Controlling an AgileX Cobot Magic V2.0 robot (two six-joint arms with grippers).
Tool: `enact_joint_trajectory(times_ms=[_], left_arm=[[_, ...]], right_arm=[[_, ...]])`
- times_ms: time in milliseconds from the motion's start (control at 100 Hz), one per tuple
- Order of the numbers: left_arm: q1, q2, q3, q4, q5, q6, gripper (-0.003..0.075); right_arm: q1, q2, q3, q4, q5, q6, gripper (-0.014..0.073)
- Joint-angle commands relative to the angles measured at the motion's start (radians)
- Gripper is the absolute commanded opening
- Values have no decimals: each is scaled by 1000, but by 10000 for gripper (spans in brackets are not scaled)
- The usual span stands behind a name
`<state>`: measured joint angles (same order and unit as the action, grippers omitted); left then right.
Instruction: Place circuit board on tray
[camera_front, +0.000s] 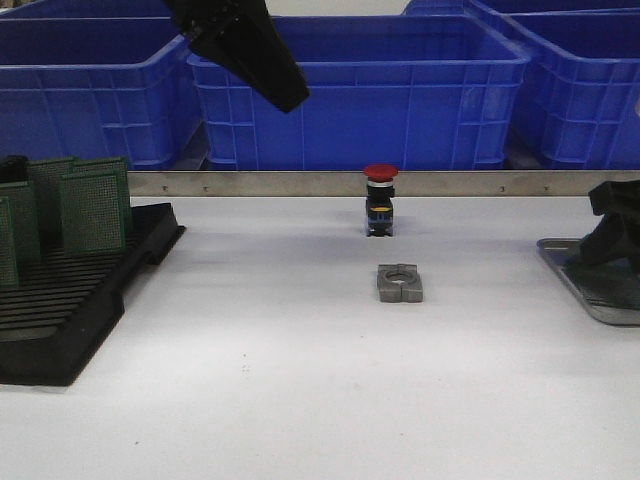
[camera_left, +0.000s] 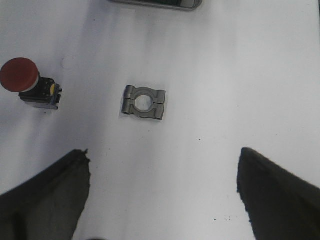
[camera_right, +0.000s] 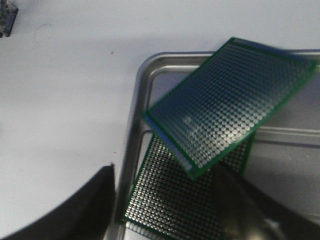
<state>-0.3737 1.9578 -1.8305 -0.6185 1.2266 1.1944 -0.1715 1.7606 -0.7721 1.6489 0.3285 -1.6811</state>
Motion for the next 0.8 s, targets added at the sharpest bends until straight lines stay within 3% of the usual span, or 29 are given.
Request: enact_joint_trajectory(times_ms=[0,170,240,340,430,480,610,790], left_arm=[[4,-65,-41,-54,49,-17,566],[4,-67,-79,-43,49,-70,558],[4,-67,-109,-8,49,-131,504],[6,-69,-155,87,49,-266,328],[8,-80,-173,156,49,-346,99],[16,-88,-173,171,49,-368,-25],[45,-118,-173,166,49,-420,-20],[87,-176,-173,153,49,-465,-20]], right_arm=[[-12,-74,-20,-21,0,-2,631],[-12,-164,-20,-101,-58,-2,631],[-12,-214,-20,-123,-64,-2,629],[-12,-293,-20,-156,-52,-3,552],[-12,-365,-20,-158,-23,-3,379],[-12,-403,-20,-158,-1,-3,242],[-12,-496,-9,-159,63,-3,-76],[-9,-613,31,-158,94,-3,-61]])
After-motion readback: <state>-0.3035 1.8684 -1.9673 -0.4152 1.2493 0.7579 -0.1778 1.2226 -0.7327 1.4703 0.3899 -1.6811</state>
